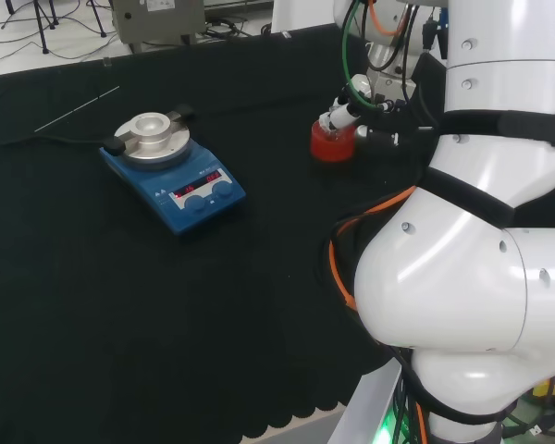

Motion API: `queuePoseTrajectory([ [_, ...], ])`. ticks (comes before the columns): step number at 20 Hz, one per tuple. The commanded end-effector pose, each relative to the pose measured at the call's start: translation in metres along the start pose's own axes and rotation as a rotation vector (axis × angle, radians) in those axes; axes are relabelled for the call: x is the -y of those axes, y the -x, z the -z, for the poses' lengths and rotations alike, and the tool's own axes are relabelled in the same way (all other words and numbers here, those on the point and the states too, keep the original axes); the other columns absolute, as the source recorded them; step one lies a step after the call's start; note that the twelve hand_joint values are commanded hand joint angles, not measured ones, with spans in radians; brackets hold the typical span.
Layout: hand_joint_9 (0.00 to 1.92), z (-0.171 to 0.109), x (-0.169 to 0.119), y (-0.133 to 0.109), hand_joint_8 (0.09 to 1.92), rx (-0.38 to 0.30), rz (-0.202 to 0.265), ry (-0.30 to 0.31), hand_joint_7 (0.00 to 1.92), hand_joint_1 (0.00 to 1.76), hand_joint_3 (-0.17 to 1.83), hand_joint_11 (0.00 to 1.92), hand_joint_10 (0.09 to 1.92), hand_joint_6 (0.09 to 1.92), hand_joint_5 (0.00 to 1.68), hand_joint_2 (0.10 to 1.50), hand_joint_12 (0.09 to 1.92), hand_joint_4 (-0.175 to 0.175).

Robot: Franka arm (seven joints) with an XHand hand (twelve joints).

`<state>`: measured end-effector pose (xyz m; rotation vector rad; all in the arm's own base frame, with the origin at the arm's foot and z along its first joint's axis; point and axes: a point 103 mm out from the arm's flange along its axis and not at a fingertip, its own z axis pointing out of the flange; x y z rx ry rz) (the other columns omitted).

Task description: Pick up the round-bottom flask.

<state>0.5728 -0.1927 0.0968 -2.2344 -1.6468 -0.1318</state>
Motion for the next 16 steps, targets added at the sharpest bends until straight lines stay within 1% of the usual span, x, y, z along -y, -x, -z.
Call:
queuePoseTrajectory([
  [1,0.38,-0.0017,-0.0002,-0.0031,0.62,0.002,0.002,0.006,0.27,0.84,0.55,0.0,0.66,0.62,0.67,0.65,1.3,-0.028],
  [16,0.4,-0.0006,-0.0015,-0.0016,0.63,0.009,-0.001,0.027,0.3,0.85,0.56,0.0,0.66,0.68,0.69,0.66,1.31,-0.034],
])
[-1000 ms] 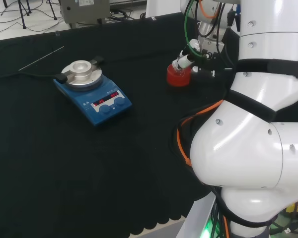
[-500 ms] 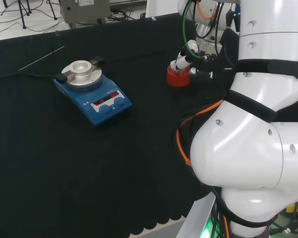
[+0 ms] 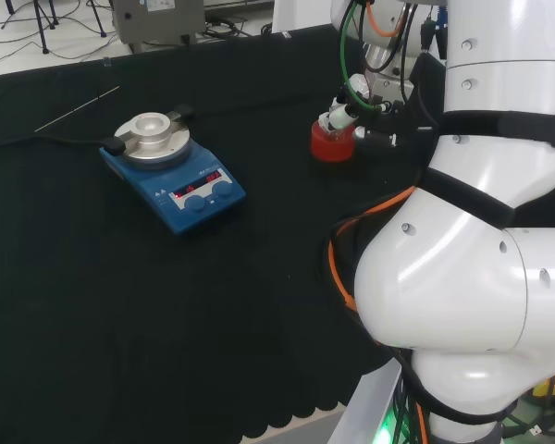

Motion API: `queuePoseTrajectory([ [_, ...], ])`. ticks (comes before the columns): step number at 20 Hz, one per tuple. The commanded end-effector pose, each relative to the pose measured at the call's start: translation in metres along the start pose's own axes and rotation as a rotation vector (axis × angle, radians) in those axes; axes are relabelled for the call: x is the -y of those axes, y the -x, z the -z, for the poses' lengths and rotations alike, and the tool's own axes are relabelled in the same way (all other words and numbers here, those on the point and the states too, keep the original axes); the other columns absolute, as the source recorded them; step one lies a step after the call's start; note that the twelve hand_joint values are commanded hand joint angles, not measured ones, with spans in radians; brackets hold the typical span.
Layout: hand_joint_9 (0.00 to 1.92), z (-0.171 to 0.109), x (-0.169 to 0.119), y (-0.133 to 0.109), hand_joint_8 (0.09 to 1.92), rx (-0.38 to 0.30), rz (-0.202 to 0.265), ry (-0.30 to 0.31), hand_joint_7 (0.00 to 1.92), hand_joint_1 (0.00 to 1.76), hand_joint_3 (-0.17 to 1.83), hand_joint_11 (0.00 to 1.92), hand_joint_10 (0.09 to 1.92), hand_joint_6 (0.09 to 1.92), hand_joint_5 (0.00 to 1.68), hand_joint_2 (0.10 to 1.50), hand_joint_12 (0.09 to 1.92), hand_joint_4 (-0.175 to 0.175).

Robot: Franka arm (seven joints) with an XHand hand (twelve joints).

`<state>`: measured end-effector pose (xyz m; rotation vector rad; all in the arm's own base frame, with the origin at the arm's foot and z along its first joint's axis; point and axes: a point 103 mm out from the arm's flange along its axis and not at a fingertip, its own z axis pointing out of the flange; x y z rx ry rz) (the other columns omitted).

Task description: Pick up the round-bottom flask.

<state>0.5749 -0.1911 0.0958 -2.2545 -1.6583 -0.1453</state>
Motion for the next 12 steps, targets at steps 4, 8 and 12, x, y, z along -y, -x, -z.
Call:
queuePoseTrajectory([
  [4,0.41,0.0038,0.0001,0.0009,0.63,0.001,-0.007,0.01,0.3,0.87,0.57,0.0,0.66,0.72,0.76,0.67,1.32,-0.034],
  [8,0.43,0.0077,0.0003,0.0066,0.63,0.004,-0.01,0.022,0.32,0.9,0.59,0.0,0.66,0.76,0.9,0.7,1.34,-0.038],
  [12,0.44,0.0067,0.0004,0.0053,0.63,0.014,-0.011,0.029,0.34,0.96,0.51,0.0,0.66,0.85,0.98,0.79,1.36,0.036],
])
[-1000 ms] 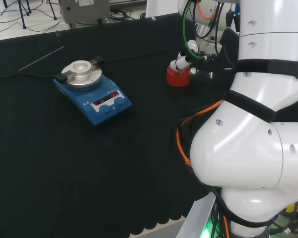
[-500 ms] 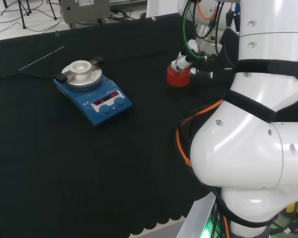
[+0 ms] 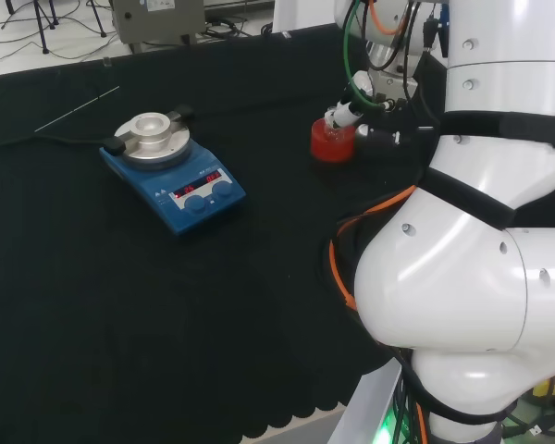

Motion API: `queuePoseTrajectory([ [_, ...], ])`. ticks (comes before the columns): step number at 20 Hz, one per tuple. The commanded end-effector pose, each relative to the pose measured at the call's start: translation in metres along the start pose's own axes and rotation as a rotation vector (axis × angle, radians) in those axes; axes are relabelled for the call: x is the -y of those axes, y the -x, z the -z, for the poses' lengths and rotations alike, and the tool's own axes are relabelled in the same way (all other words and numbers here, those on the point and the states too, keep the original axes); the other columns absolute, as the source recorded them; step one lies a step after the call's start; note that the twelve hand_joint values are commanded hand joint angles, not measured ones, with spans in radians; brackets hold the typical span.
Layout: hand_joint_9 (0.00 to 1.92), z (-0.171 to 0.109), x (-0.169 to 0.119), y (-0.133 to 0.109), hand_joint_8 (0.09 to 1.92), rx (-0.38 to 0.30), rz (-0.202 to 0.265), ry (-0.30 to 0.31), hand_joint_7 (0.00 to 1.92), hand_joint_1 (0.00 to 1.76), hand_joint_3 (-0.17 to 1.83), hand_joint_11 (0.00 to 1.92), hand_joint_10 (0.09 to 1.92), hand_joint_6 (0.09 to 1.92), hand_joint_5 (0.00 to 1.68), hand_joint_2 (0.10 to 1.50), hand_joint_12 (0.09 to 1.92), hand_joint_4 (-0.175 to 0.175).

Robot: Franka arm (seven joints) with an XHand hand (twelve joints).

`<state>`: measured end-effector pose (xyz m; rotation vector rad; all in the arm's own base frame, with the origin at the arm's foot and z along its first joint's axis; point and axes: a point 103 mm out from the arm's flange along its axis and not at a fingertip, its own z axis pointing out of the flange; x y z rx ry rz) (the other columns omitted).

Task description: Pick up the round-bottom flask.

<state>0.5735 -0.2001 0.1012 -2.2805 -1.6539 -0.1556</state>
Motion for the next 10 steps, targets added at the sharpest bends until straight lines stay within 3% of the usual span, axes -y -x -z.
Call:
queuePoseTrajectory([
  [1,0.44,-0.0007,0.0002,-0.0022,0.64,0.011,0.002,0.013,0.34,0.99,0.39,0.0,0.66,0.91,0.99,0.87,1.36,0.099],
  [3,0.45,0.0005,-0.0001,-0.0025,0.64,0.013,0.003,0.014,0.35,1.02,0.23,0.01,0.66,0.94,1.01,0.97,1.37,0.157],
  [5,0.46,0.0014,-0.0005,-0.0017,0.64,0.009,0.006,0.007,0.35,1.03,0.17,0.01,0.66,0.95,1.02,1.0,1.37,0.172],
  [7,0.47,0.0016,-0.0009,-0.0003,0.62,0.006,0.01,-0.003,0.36,0.96,0.22,0.02,0.64,0.88,0.96,0.92,1.36,0.041],
  [8,0.47,0.0013,-0.001,0.0001,0.61,0.004,0.013,-0.009,0.36,0.94,0.32,0.02,0.63,0.86,0.91,0.84,1.35,-0.001],
  [10,0.46,0.0003,-0.0012,0.0004,0.6,0.003,0.02,-0.02,0.35,0.91,0.52,0.01,0.62,0.87,0.78,0.72,1.35,-0.039],
])
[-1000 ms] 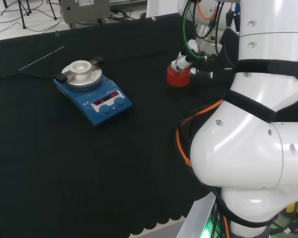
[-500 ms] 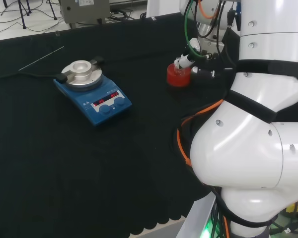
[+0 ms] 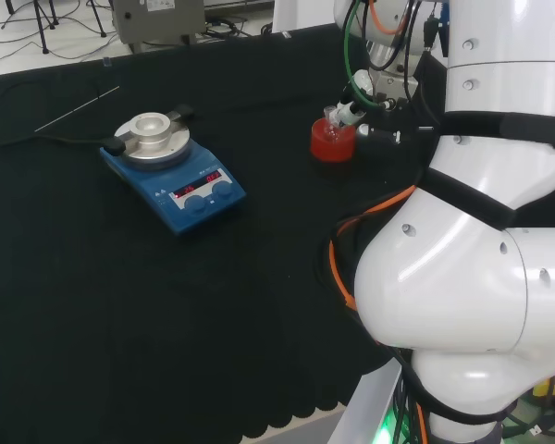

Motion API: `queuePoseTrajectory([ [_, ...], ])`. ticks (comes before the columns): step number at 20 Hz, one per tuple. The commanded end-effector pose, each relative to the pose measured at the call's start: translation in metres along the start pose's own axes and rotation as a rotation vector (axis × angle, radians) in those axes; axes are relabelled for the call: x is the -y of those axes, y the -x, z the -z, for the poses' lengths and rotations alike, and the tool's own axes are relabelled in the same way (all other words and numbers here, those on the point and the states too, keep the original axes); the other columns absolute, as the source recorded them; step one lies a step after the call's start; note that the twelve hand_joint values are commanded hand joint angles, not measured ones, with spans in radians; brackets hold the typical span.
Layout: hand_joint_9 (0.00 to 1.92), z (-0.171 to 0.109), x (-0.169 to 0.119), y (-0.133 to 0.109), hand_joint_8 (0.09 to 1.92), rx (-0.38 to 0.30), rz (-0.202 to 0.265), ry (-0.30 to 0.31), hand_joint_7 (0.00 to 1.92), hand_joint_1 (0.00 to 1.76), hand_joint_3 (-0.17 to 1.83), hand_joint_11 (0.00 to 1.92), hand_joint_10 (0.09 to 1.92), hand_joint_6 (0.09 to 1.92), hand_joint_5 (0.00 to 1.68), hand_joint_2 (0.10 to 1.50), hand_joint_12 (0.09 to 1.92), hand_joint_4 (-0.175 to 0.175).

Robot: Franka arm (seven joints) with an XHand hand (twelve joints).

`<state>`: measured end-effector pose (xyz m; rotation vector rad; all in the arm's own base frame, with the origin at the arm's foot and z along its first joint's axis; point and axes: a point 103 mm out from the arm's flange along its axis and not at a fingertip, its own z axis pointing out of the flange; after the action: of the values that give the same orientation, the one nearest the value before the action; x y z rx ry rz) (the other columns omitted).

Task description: Pick up the round-bottom flask.

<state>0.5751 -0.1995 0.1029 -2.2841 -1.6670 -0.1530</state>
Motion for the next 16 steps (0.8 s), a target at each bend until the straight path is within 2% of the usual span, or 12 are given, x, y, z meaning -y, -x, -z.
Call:
queuePoseTrajectory([
  [1,0.46,-0.0016,0.0,0.0018,0.6,-0.006,0.019,-0.027,0.34,0.9,0.57,0.0,0.63,0.86,0.73,0.67,1.35,-0.046],
  [7,0.42,-0.003,-0.0007,-0.0024,0.61,-0.003,0.032,-0.028,0.3,0.87,0.65,0.0,0.64,0.79,0.53,0.59,1.33,-0.052],
  [16,0.42,-0.0052,-0.0031,-0.0069,0.62,-0.01,0.047,-0.016,0.3,0.87,0.64,0.0,0.65,0.8,0.62,0.59,1.33,-0.045],
])
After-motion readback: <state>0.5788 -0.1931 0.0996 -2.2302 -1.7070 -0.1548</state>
